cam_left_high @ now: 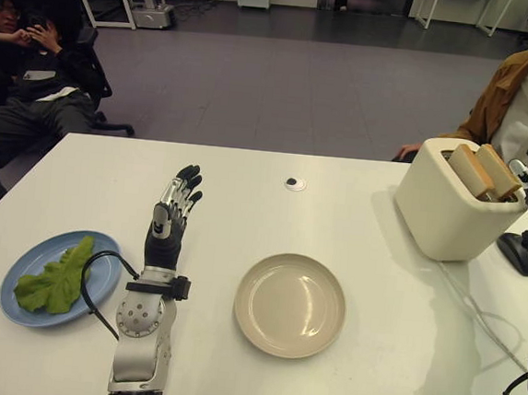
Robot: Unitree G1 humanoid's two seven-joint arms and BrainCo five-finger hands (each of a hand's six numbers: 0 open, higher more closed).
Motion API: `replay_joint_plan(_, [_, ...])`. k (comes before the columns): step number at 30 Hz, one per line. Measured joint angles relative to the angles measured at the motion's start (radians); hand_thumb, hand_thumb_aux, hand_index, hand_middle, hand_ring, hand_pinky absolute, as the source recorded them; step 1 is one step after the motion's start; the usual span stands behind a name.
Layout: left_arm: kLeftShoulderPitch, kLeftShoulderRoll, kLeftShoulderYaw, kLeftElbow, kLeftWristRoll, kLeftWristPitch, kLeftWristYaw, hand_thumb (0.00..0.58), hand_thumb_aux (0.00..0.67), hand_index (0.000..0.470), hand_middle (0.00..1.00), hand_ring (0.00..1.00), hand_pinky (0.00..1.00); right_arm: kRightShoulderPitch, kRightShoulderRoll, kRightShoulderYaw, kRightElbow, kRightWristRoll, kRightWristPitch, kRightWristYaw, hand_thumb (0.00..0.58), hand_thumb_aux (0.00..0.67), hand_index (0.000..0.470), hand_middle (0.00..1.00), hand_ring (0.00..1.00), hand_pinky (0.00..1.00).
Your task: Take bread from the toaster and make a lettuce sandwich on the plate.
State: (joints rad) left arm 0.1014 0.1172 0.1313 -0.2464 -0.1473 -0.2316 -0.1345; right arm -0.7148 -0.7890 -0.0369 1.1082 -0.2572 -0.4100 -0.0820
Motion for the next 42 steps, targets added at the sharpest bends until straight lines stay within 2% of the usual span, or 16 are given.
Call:
replay_joint_plan(2, [0.0, 0.0, 0.0, 0.0, 0.0, 0.0, 0.0, 0.0, 0.0, 0.0, 0.0, 0.0, 0.0, 0.0, 0.004, 0.009, 0.011, -0.002, 0.002, 0.001, 0.112, 0.068, 0.048, 0.0, 0.0, 0.0])
replay_joint_plan(3, [0.001, 0.0, 0.0, -0.001, 0.0, 0.0, 0.0, 0.0, 0.0, 0.0, 0.0, 0.0, 0.0, 0.001, 0.007, 0.013, 0.014, -0.003, 0.002, 0.002, 0.14, 0.087, 0.061, 0.0, 0.0, 0.0])
replay_joint_plan(4, [0.001, 0.0, 0.0, -0.002, 0.0, 0.0, 0.0, 0.0, 0.0, 0.0, 0.0, 0.0, 0.0, 0.001, 0.01, 0.017, 0.016, -0.003, 0.003, 0.002, 0.258, 0.171, 0.12, 0.0, 0.0, 0.0])
replay_joint_plan(5, [0.001, 0.0, 0.0, -0.004, 0.0, 0.0, 0.0, 0.0, 0.0, 0.0, 0.0, 0.0, 0.0, 0.001, 0.014, 0.021, 0.017, -0.003, 0.003, 0.002, 0.392, 0.289, 0.203, 0.0, 0.0, 0.0])
replay_joint_plan(7, [0.001, 0.0, 0.0, -0.006, 0.0, 0.0, 0.0, 0.0, 0.0, 0.0, 0.0, 0.0, 0.0, 0.002, 0.022, 0.028, 0.026, -0.002, -0.001, -0.003, 0.478, 0.389, 0.273, 0.0, 0.0, 0.0])
replay_joint_plan(10, [0.001, 0.0, 0.0, -0.008, 0.0, 0.0, 0.0, 0.0, 0.0, 0.0, 0.0, 0.0, 0.0, 0.0, 0.016, 0.028, 0.033, 0.001, -0.007, -0.014, 0.568, 0.573, 0.402, 0.0, 0.0, 0.0])
replay_joint_plan(13, [0.002, 0.0, 0.0, -0.008, 0.0, 0.0, 0.0, 0.0, 0.0, 0.0, 0.0, 0.0, 0.0, -0.002, 0.015, 0.032, 0.046, 0.0, 0.002, -0.018, 0.58, 0.67, 0.47, 0.0, 0.0, 0.0])
replay_joint_plan(23, [0.007, -0.001, -0.002, -0.008, 0.0, -0.021, -0.002, 0.0, 0.0, 0.0, 0.0, 0.0, 0.0, -0.001, 0.015, 0.03, 0.034, 0.0, -0.015, -0.032, 0.58, 0.67, 0.47, 0.0, 0.0, 0.0])
replay_joint_plan(32, [0.011, -0.002, -0.002, -0.008, 0.0, -0.03, -0.002, 0.0, 0.0, 0.0, 0.0, 0.0, 0.0, 0.001, 0.009, -0.042, -0.098, 0.022, -0.11, -0.124, 0.58, 0.67, 0.47, 0.0, 0.0, 0.0])
replay_joint_plan(38, [0.011, -0.003, -0.003, -0.007, 0.0, -0.032, -0.001, 0.0, 0.0, 0.0, 0.0, 0.0, 0.0, 0.027, 0.007, -0.117, -0.325, 0.076, -0.159, -0.148, 0.58, 0.67, 0.47, 0.0, 0.0, 0.0])
replay_joint_plan(40, [0.01, -0.004, -0.003, -0.007, 0.0, -0.033, -0.001, 0.0, 0.0, 0.0, 0.0, 0.0, 0.0, 0.06, 0.028, -0.139, -0.487, 0.13, -0.147, -0.111, 0.58, 0.67, 0.47, 0.0, 0.0, 0.0])
replay_joint_plan(42, [0.01, -0.006, -0.003, -0.006, 0.0, -0.033, -0.001, 0.0, 0.0, 0.0, 0.0, 0.0, 0.0, 0.101, 0.057, -0.151, -0.663, 0.203, -0.09, -0.048, 0.58, 0.67, 0.47, 0.0, 0.0, 0.0])
